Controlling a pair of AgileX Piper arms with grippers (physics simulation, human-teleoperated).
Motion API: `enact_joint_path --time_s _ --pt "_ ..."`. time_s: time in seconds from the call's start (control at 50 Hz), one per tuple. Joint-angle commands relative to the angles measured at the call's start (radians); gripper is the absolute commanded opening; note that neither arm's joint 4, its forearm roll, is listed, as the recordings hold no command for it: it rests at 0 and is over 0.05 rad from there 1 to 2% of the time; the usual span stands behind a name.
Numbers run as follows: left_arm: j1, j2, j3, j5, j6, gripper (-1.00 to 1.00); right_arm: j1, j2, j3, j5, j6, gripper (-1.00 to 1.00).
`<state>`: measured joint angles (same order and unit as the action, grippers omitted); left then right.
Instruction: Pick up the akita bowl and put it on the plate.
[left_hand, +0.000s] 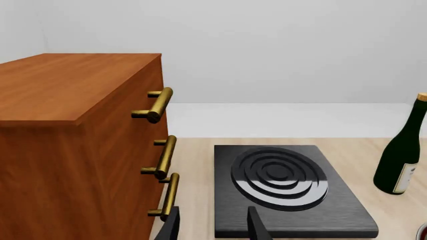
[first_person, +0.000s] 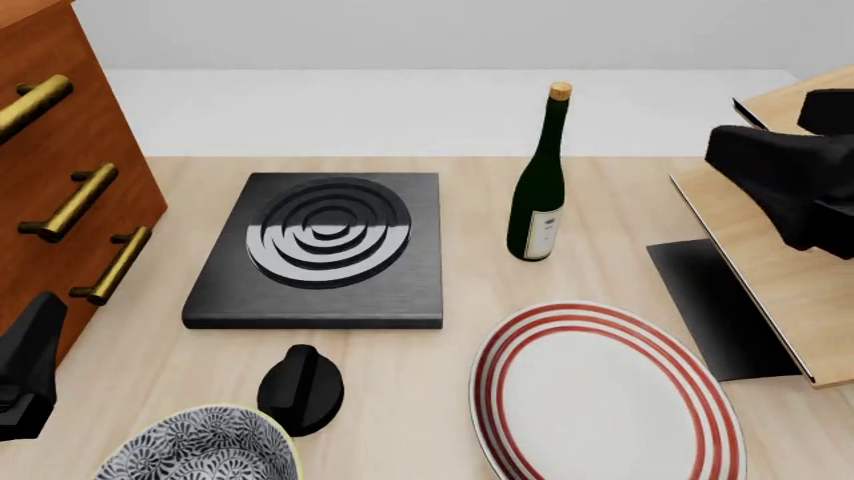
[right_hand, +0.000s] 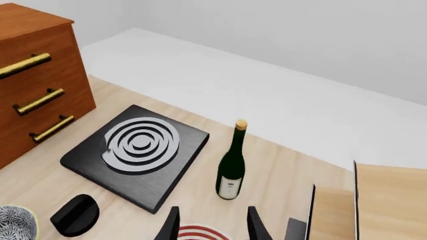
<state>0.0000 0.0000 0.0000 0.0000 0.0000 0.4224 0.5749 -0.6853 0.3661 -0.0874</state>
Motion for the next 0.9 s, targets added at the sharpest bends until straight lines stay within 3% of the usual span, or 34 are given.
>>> enact_joint_path --time_s 0.02,0.08,0.12,0.14,0.2,0.26,0.4,0.48,0.54,0.58,0.66,0.9 --pt "0.000 0.000 0.000 0.000 0.000 1.00 0.138 0.143 -0.106 0.076 0.009 1.00" --pt "0.000 0.000 0.000 0.000 0.000 1.00 0.182 0.189 -0.119 0.086 0.037 1.00" --pt "0.000 0.000 0.000 0.000 0.000 1.00 0.208 0.219 -0.116 0.087 0.020 1.00" --pt "0.000 0.000 0.000 0.000 0.000 1.00 0.215 0.247 -0.114 0.096 0.065 1.00" --pt "0.000 0.000 0.000 0.000 0.000 1.00 0.290 0.276 -0.115 0.090 0.066 1.00" --pt "0.000 0.000 0.000 0.000 0.000 1.00 0.279 0.298 -0.131 0.094 0.107 1.00" --pt "0.000 0.000 0.000 0.000 0.000 1.00 0.355 0.375 -0.118 0.082 0.159 1.00" --pt "0.000 0.000 0.000 0.000 0.000 1.00 0.409 0.416 -0.109 0.071 0.232 1.00" --pt "0.000 0.000 0.000 0.000 0.000 1.00 0.430 0.462 -0.103 0.066 0.205 1.00" --pt "0.000 0.000 0.000 0.000 0.000 1.00 0.444 0.470 -0.097 0.055 0.228 1.00" --pt "0.000 0.000 0.000 0.000 0.000 1.00 0.454 0.485 -0.108 0.056 0.222 1.00" --pt "0.000 0.000 0.000 0.000 0.000 1.00 0.569 0.626 -0.112 0.013 0.305 1.00"
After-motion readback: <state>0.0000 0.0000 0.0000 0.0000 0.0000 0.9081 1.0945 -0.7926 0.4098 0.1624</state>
